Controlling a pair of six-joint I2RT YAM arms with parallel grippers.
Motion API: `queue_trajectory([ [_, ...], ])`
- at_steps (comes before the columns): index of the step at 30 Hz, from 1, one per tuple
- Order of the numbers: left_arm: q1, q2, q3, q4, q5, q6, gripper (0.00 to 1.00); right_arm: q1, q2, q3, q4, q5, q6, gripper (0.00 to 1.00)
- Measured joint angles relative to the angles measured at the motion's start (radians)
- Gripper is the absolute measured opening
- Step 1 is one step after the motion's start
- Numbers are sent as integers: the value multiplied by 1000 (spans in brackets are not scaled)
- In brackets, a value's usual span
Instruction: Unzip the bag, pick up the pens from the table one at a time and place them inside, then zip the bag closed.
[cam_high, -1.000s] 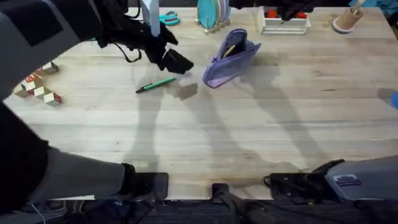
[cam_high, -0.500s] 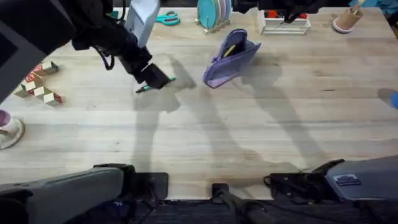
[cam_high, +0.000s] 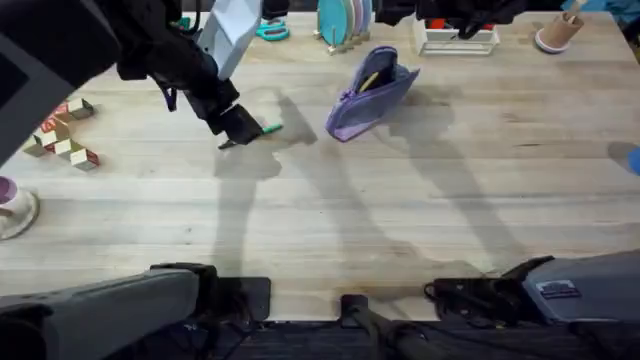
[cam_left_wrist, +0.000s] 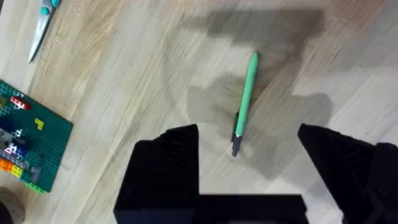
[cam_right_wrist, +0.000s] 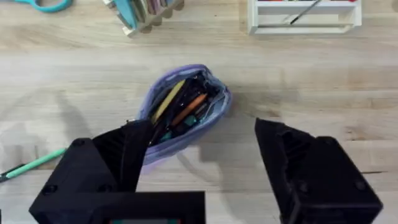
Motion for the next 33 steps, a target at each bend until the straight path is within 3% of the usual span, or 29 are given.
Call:
queue_trajectory([
  [7, 0, 55, 1, 5, 5, 0, 993, 0, 0, 0, -2, 0, 0, 996],
  [25, 0, 373, 2, 81, 8, 1, 994, 0, 0, 0, 8, 0, 0, 996],
  [33, 0, 392, 20, 86, 10, 4, 993, 0, 0, 0, 48, 0, -1, 996],
])
